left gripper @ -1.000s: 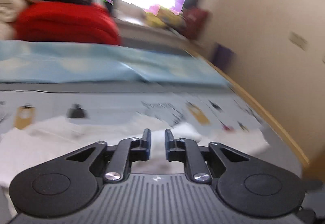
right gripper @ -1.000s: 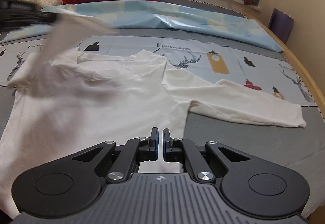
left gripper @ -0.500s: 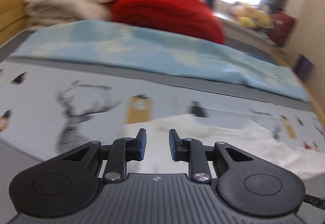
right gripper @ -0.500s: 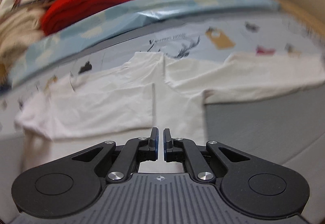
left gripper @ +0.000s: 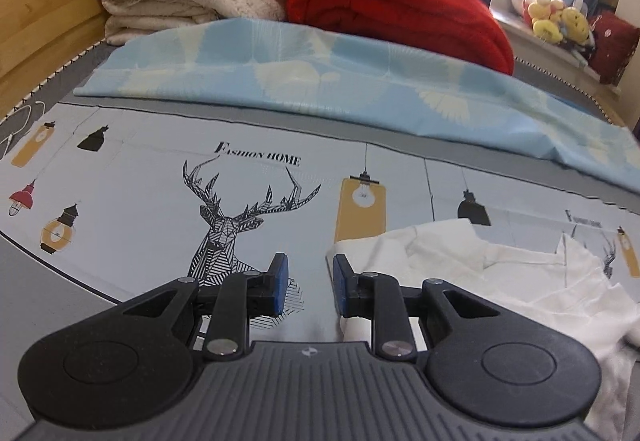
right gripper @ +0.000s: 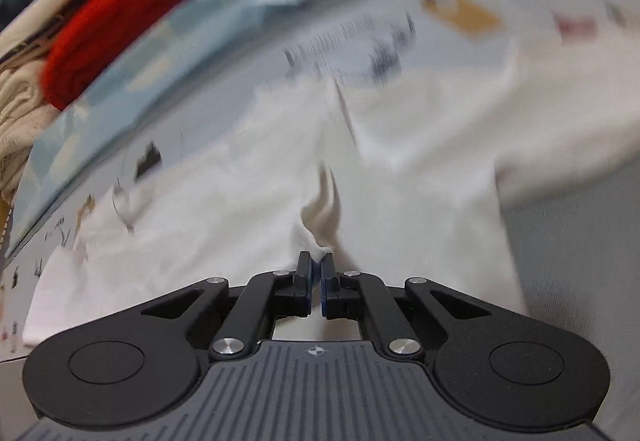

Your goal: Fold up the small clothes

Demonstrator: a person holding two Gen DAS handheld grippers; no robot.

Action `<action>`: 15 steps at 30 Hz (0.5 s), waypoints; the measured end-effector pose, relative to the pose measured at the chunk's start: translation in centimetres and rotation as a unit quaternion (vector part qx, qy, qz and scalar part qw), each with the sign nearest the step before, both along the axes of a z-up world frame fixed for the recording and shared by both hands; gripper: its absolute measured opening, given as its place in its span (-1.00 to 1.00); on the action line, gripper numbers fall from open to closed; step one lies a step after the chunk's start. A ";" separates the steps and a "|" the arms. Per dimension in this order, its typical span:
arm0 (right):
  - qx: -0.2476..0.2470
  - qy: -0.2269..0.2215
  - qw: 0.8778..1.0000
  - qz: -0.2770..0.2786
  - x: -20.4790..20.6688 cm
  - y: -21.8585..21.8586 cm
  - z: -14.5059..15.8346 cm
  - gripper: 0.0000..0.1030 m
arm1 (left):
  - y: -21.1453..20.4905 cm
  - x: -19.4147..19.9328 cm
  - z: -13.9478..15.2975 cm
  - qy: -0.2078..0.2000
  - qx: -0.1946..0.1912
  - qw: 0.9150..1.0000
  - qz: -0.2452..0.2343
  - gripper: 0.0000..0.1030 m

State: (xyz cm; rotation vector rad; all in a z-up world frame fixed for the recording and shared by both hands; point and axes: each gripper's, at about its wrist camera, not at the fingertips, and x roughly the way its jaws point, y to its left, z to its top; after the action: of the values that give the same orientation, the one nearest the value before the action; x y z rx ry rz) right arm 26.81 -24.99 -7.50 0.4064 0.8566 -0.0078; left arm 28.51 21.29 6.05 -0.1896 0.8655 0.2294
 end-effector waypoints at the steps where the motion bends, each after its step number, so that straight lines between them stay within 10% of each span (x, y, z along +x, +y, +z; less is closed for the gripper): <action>1: -0.018 -0.048 0.999 -0.008 -0.3 -0.2 1.7 -0.95 | -0.2 0.3 -0.4 0.005 0.001 1.000 0.000 -0.49; 4: -0.071 -0.099 0.992 -0.032 -0.2 -1.5 3.9 -0.95 | -1.2 0.9 -1.2 0.015 -0.010 1.000 -0.008 -0.48; 8: -0.059 -0.006 0.996 -0.072 1.7 -4.8 0.8 -0.95 | -3.2 1.7 -2.7 0.039 -0.027 0.998 -0.035 -0.43; 15: -0.060 0.018 0.996 -0.064 2.5 -6.3 0.1 -0.95 | -6.1 2.4 -6.5 0.088 -0.080 0.990 -0.082 -0.43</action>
State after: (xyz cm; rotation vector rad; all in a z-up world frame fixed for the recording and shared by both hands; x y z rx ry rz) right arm 29.28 -31.32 -7.39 0.3492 0.8605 -0.1844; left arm 30.87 15.20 -0.46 -0.2477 1.0705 0.0221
